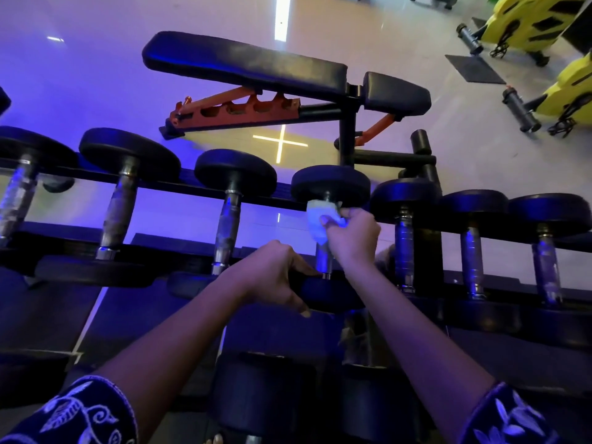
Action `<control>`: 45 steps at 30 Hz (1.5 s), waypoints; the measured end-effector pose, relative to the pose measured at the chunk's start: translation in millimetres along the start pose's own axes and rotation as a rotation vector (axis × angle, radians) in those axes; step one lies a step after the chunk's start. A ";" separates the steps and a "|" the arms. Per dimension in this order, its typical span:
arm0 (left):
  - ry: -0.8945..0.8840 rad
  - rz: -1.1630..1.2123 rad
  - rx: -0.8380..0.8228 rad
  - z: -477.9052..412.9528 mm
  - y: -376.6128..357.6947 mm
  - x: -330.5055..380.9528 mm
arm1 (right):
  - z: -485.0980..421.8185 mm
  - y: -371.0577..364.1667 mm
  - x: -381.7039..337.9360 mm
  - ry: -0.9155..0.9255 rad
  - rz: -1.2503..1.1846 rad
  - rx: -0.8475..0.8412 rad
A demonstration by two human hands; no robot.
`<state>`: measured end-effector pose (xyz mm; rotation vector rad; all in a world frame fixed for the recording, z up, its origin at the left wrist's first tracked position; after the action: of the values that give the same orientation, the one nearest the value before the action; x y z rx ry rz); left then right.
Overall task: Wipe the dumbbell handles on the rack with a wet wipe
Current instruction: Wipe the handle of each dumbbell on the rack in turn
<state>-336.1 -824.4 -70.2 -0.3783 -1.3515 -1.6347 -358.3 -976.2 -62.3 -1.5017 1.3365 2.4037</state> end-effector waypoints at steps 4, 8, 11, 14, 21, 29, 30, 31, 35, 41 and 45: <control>-0.014 -0.024 0.016 -1.5 -0.7 -0.1 | 28.2 8.7 26.8 0.026 0.129 -0.075; -0.012 -0.010 0.018 -1.0 -0.9 0.4 | 9.2 7.9 25.2 -0.054 -0.090 -0.026; 0.000 -0.010 0.023 0.7 -1.0 1.7 | -22.2 6.6 7.1 -0.061 -0.224 0.057; 0.003 -0.009 0.023 0.4 -0.1 3.8 | -8.6 11.0 6.9 -0.007 -0.089 -0.027; 0.074 -0.040 0.032 -0.4 0.7 2.0 | -2.9 6.0 45.8 -0.396 -0.713 -0.342; 0.117 -0.027 0.037 -3.7 -1.5 -3.7 | 2.0 -22.4 42.7 -0.453 -0.895 -0.647; 0.116 -0.029 0.037 -3.7 -1.7 -4.1 | 4.6 -18.4 42.7 -0.455 -0.869 -0.654; 0.113 -0.030 0.036 -3.6 -1.4 -4.2 | 3.3 -14.7 39.8 -0.463 -0.853 -0.633; 0.117 -0.037 0.029 -4.0 -1.4 -3.9 | -26.7 -9.0 21.0 -0.479 -1.002 -0.389; 0.108 -0.058 0.014 -2.5 -0.2 -2.6 | 5.6 -14.6 38.4 -0.401 -0.584 -0.343; 0.131 -0.076 -0.002 4.8 4.6 8.3 | 26.1 19.3 24.6 -0.346 -0.449 -0.125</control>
<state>-338.1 -823.8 -59.8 -0.2193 -1.2794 -1.6936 -398.7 -981.3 -63.3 -1.1714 0.7052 2.3336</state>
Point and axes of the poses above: each hand's wrist, its own z-axis away from the middle knuckle, its own y-axis out of the back of the hand, x = y × z, the point moved 4 cm from there along -z, towards the middle knuckle, and after that the axes turned 8 degrees about -x, right-handed, at the moved point
